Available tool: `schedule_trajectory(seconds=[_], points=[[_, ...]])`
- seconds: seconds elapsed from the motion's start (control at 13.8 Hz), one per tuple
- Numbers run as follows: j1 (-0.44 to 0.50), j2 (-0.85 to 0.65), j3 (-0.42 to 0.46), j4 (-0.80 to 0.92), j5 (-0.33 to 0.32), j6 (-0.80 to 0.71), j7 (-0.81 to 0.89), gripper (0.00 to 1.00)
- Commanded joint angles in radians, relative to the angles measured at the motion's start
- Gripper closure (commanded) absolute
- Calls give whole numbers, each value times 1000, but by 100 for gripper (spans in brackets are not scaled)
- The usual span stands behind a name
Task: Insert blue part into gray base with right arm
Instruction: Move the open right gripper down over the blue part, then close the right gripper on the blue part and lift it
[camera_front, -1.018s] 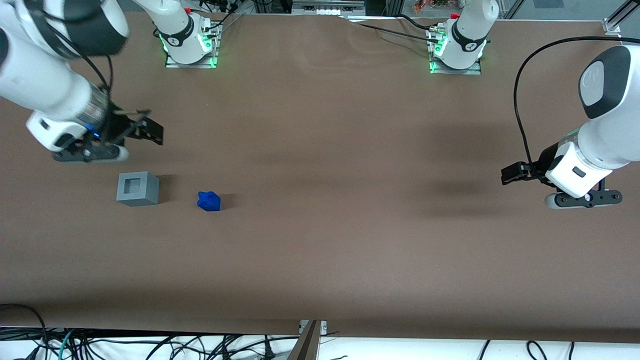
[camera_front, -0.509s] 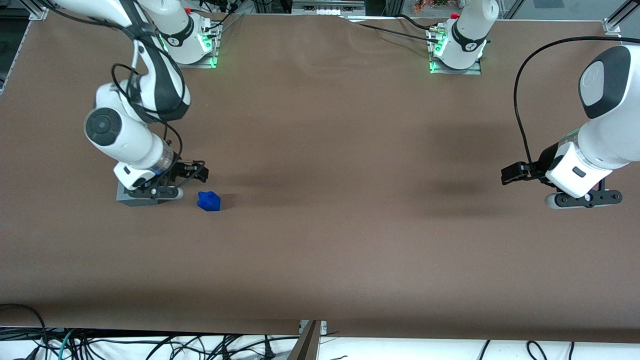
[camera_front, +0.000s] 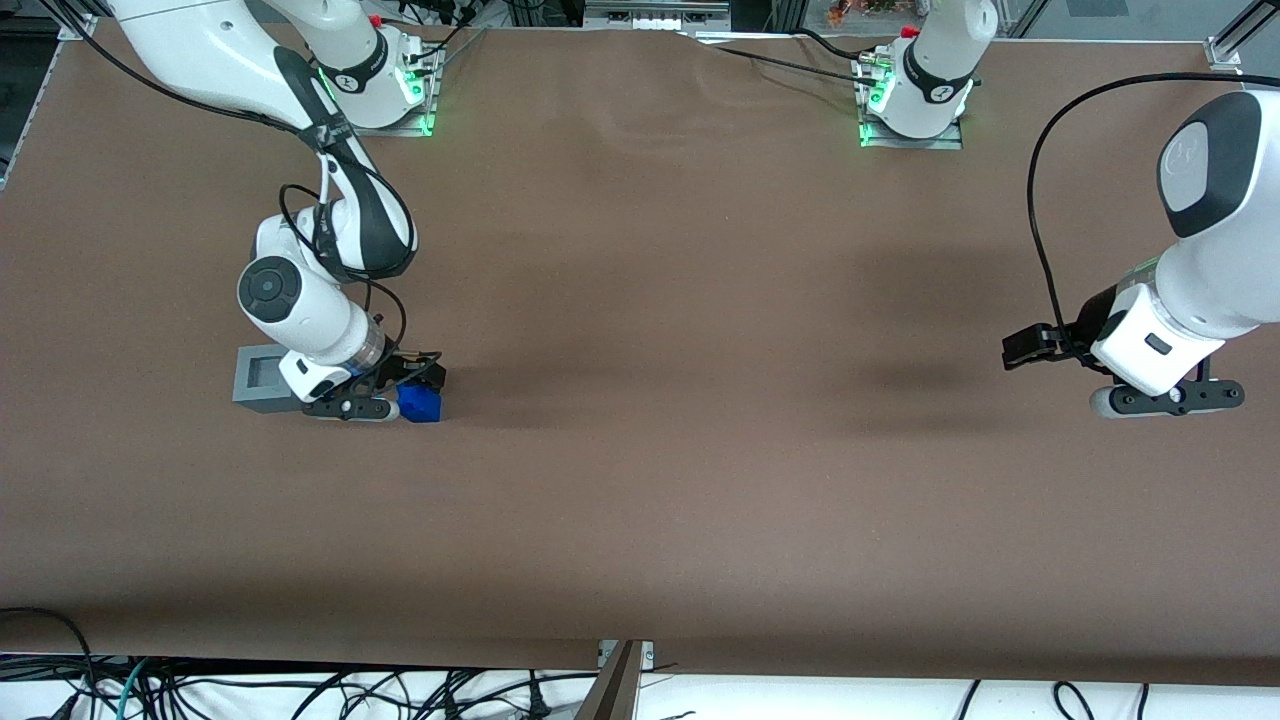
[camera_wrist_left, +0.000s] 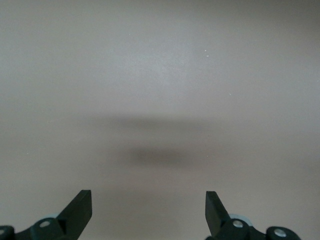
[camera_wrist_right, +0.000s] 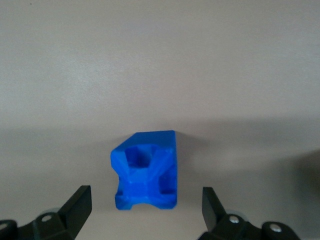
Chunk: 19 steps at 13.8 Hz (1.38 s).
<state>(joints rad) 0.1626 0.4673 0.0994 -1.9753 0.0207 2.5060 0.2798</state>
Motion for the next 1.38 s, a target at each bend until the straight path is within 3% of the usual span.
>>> schedule_trajectory(seconds=[0.0, 0.15, 0.44, 0.58, 0.73, 0.8, 1.31], points=[[11, 31, -4, 36, 4, 13, 15, 7], [9, 57, -6, 52, -1, 33, 13, 7], [9, 79, -7, 65, -16, 54, -2, 25], [9, 79, -7, 70, -19, 53, -8, 49], [3, 67, -13, 70, -21, 34, -49, 86], [-2, 41, -21, 70, -22, -10, -82, 92], [-3, -182, -205, 50, -13, -358, -455, 93]])
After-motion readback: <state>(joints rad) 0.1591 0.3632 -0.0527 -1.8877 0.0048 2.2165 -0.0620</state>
